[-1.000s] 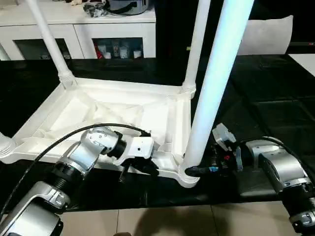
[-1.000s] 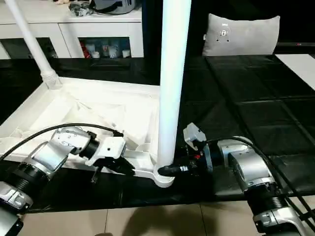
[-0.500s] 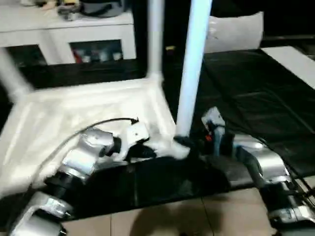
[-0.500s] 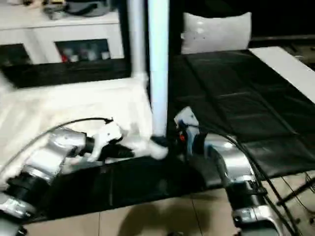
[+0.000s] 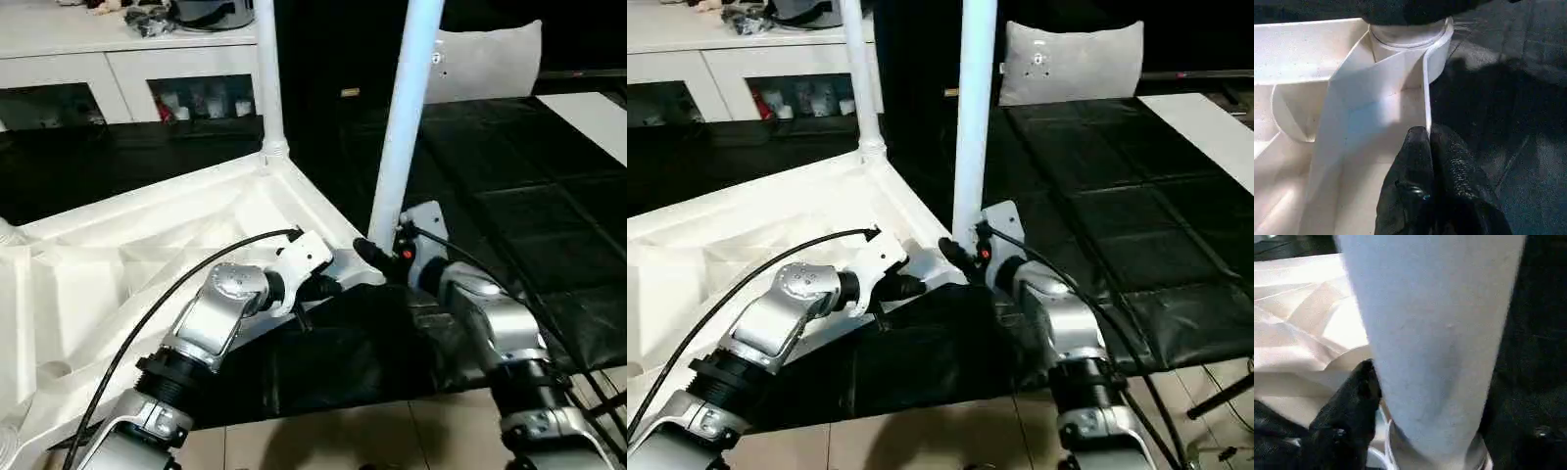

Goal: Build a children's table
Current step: Rotate leg to tighten

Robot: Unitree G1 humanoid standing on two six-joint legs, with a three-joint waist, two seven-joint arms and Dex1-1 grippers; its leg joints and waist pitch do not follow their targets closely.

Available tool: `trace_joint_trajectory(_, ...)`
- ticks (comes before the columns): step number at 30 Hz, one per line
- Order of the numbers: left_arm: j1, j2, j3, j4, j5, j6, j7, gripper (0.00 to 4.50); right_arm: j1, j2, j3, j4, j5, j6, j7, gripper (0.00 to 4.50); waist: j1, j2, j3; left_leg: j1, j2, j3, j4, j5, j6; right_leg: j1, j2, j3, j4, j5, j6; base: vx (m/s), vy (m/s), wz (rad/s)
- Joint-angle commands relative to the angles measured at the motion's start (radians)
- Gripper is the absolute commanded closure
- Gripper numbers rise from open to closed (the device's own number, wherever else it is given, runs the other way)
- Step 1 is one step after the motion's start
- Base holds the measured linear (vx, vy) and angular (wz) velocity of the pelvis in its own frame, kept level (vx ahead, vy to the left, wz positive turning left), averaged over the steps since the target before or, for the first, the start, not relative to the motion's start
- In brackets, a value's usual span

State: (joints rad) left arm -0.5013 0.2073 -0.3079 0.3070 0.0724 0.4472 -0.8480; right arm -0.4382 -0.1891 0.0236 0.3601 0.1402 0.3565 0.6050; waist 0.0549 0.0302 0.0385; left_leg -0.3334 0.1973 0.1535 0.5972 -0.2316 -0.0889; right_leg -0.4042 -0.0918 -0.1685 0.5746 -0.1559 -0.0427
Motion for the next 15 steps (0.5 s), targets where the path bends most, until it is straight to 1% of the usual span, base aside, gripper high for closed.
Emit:
trace_joint_trajectory(1,-0.019,0.024,-0.023,-0.002,0.004,-0.041,-0.047,4.50,0.017,-0.029,0.038,-0.031,0.010,-0.025,0.078,1.03,0.005,0.001,-0.063,-0.017,0.029,-0.002,-0.063,-0.067,0.091,0.072,-0.066,0.065,-0.075,-0.301,-0.095,0.000,0.000,0.00)
trace_joint_trajectory(2,-0.019,0.031,-0.024,0.000,0.004,-0.047,-0.055,4.50,0.020,-0.039,0.042,-0.035,0.008,-0.031,0.091,1.03,0.005,0.001,-0.062,-0.016,0.029,-0.002,-0.063,-0.070,0.091,0.071,-0.066,0.065,-0.076,-0.303,-0.096,0.000,0.000,0.00)
trace_joint_trajectory(4,-0.017,0.080,-0.034,0.023,0.002,-0.113,-0.123,4.50,0.034,-0.102,0.054,-0.044,0.012,-0.062,0.176,0.90,0.009,-0.001,-0.060,-0.016,0.027,-0.001,-0.063,-0.093,0.096,0.072,-0.066,0.066,-0.079,-0.326,-0.083,0.000,0.000,0.00)
trace_joint_trajectory(6,-0.020,0.103,-0.042,0.038,0.001,-0.134,-0.155,4.50,0.038,-0.134,0.061,-0.053,0.021,-0.067,0.231,0.72,0.010,-0.002,-0.059,-0.015,0.025,0.000,-0.064,-0.106,0.094,0.072,-0.066,0.064,-0.083,-0.351,-0.077,0.000,0.000,0.00)
trace_joint_trajectory(9,-0.024,0.146,-0.060,0.061,-0.005,-0.186,-0.223,4.50,0.043,-0.191,0.080,-0.065,0.024,-0.089,0.329,0.72,0.012,-0.003,-0.058,-0.014,0.025,-0.001,-0.064,-0.118,0.094,0.072,-0.065,0.063,-0.085,-0.378,-0.068,0.000,0.000,0.00)
trace_joint_trajectory(10,-0.025,0.166,-0.069,0.073,-0.006,-0.225,-0.254,4.50,0.043,-0.214,0.087,-0.061,0.025,-0.111,0.372,0.72,0.012,-0.002,-0.058,-0.014,0.028,-0.002,-0.065,-0.114,0.091,0.070,-0.066,0.065,-0.083,-0.373,-0.071,0.000,0.000,0.00)
trace_joint_trajectory(11,-0.025,0.173,-0.072,0.078,-0.005,-0.242,-0.265,4.50,0.043,-0.222,0.090,-0.058,0.026,-0.120,0.388,0.72,0.013,-0.002,-0.058,-0.014,0.026,-0.002,-0.064,-0.117,0.095,0.070,-0.065,0.063,-0.085,-0.376,-0.070,0.000,0.000,0.00)
trace_joint_trajectory(12,-0.025,0.190,-0.079,0.091,-0.009,-0.285,-0.298,4.50,0.040,-0.241,0.098,-0.050,0.033,-0.145,0.432,0.72,0.013,-0.004,-0.060,-0.015,0.029,-0.002,-0.064,-0.115,0.095,0.071,-0.067,0.065,-0.081,-0.361,-0.076,0.000,0.000,0.00)
trace_joint_trajectory(13,-0.025,0.198,-0.082,0.097,-0.011,-0.305,-0.315,4.50,0.039,-0.250,0.103,-0.048,0.039,-0.154,0.457,0.72,0.014,-0.004,-0.061,-0.015,0.029,-0.002,-0.063,-0.114,0.100,0.072,-0.066,0.066,-0.080,-0.353,-0.080,0.000,0.000,0.00)
trace_joint_trajectory(14,-0.023,0.219,-0.095,0.106,-0.014,-0.344,-0.361,4.50,0.038,-0.272,0.114,-0.050,0.061,-0.164,0.531,0.72,0.015,-0.006,-0.061,-0.017,0.029,-0.002,-0.063,-0.112,0.104,0.072,-0.066,0.066,-0.078,-0.346,-0.084,0.000,0.000,0.00)
trace_joint_trajectory(15,-0.023,0.226,-0.101,0.107,-0.013,-0.353,-0.376,4.50,0.038,-0.279,0.118,-0.052,0.069,-0.166,0.556,0.72,0.019,-0.004,-0.062,-0.016,0.031,-0.002,-0.062,-0.104,0.111,0.073,-0.067,0.067,-0.075,-0.331,-0.091,0.000,0.000,0.00)
